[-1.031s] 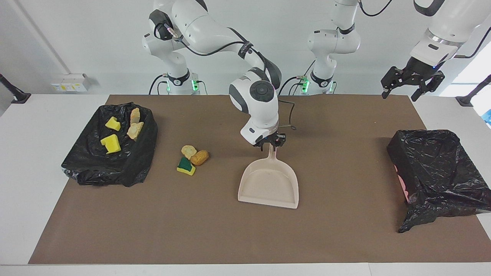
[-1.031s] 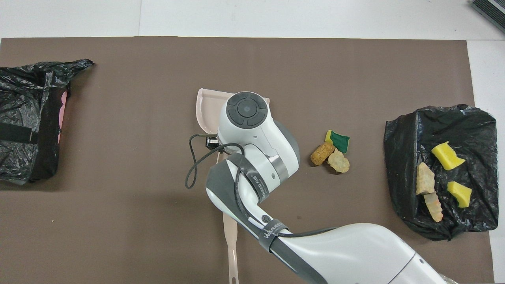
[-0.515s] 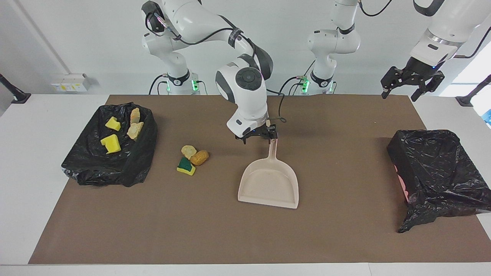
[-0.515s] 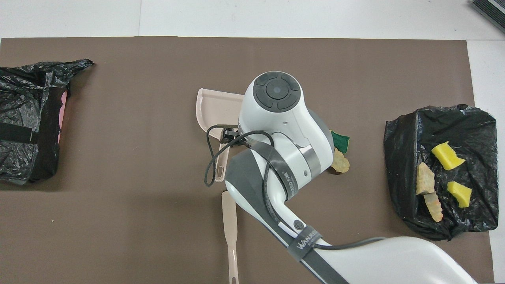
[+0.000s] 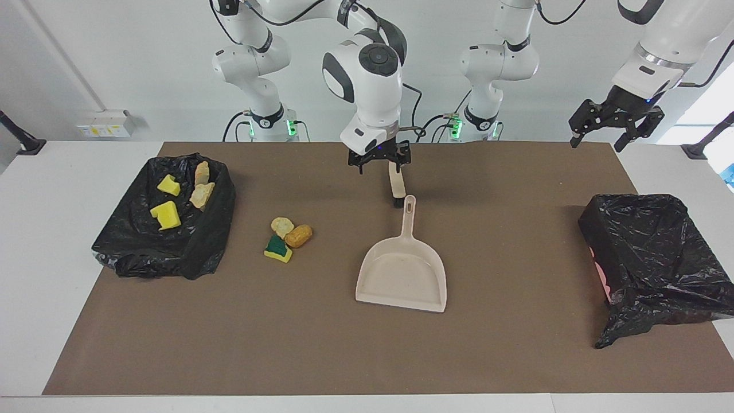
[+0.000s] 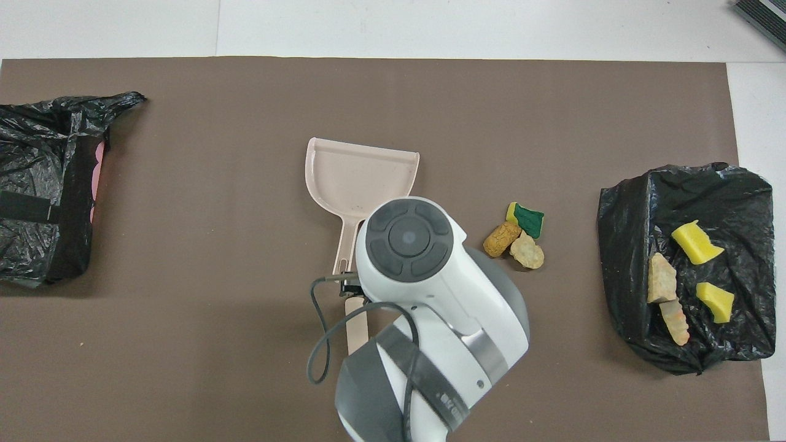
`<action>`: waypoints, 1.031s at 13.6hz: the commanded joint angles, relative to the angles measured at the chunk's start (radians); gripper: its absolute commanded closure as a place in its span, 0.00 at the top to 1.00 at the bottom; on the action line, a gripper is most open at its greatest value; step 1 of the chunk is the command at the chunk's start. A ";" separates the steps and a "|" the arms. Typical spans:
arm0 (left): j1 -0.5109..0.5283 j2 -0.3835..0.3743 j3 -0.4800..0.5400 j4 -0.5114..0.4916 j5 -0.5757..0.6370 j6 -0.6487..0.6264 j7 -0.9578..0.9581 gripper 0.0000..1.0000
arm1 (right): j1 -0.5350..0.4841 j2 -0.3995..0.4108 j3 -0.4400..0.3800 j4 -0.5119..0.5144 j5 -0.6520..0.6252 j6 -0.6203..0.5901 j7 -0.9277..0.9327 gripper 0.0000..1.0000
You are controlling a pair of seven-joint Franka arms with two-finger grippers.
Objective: Sweep and dump trash in bin
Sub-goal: 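Release the dustpan and withdraw the right gripper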
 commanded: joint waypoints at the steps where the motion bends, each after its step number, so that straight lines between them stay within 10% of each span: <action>1: -0.018 -0.018 0.013 -0.022 0.022 0.003 0.006 1.00 | 0.038 -0.140 -0.001 -0.212 0.061 0.069 0.000 1.00; 14: -0.118 0.008 0.003 -0.144 0.011 0.138 -0.012 1.00 | 0.333 -0.166 -0.001 -0.560 0.126 0.377 0.190 1.00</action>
